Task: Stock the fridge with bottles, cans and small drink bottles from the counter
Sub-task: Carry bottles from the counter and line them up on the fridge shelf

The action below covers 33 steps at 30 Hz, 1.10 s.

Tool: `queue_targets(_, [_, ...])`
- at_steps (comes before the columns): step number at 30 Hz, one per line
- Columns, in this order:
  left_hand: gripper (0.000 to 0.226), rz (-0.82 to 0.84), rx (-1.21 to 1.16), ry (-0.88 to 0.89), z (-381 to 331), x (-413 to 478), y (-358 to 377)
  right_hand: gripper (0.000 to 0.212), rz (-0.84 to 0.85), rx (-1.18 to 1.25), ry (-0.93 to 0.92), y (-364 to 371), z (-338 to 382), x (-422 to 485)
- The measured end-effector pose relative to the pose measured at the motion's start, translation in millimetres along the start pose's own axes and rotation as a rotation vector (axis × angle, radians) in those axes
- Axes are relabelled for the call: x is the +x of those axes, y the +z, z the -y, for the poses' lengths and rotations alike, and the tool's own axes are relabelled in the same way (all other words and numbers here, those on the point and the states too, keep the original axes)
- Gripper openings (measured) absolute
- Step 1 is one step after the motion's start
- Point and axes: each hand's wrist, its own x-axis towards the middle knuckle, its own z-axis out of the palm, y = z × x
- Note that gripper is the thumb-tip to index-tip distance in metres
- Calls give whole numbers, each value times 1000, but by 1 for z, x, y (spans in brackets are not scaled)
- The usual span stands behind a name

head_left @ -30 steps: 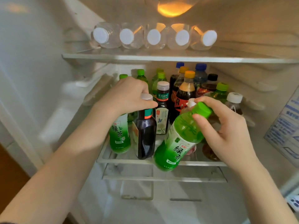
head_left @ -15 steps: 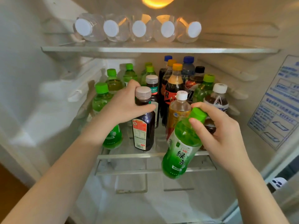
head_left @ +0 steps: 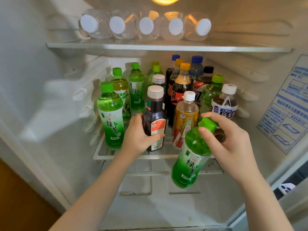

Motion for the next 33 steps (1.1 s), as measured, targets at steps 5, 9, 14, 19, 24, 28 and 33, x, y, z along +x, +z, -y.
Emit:
queue_targets(5, [61, 47, -366, -68, 1, -10, 12, 36, 0, -20, 0, -4, 0, 0])
queue_targets(9, [53, 231, -662, -85, 13, -8, -1, 29, -14, -20, 8, -5, -4, 0])
queue_targets(14, [85, 100, -338, -38, 11, -8, 5, 29, -22, -2, 15, -2, -7, 1])
queue_targets(19, [73, 128, -445, -103, 6, -19, 14, 28, 1, 37, 10, 2, -7, 1])
queue_targets(24, [85, 105, -460, -135, 21, -19, 9, 29, 13, 57, 14, 1, -8, 2])
queue_targets(28, [69, -158, -193, -50, 15, -21, 21, 28, 3, 59, 25, 1, -11, 2])
queue_targets(33, [67, -276, -160, -68, 4, -19, 40, 29, 3, 52, 39, 0, -13, 0])
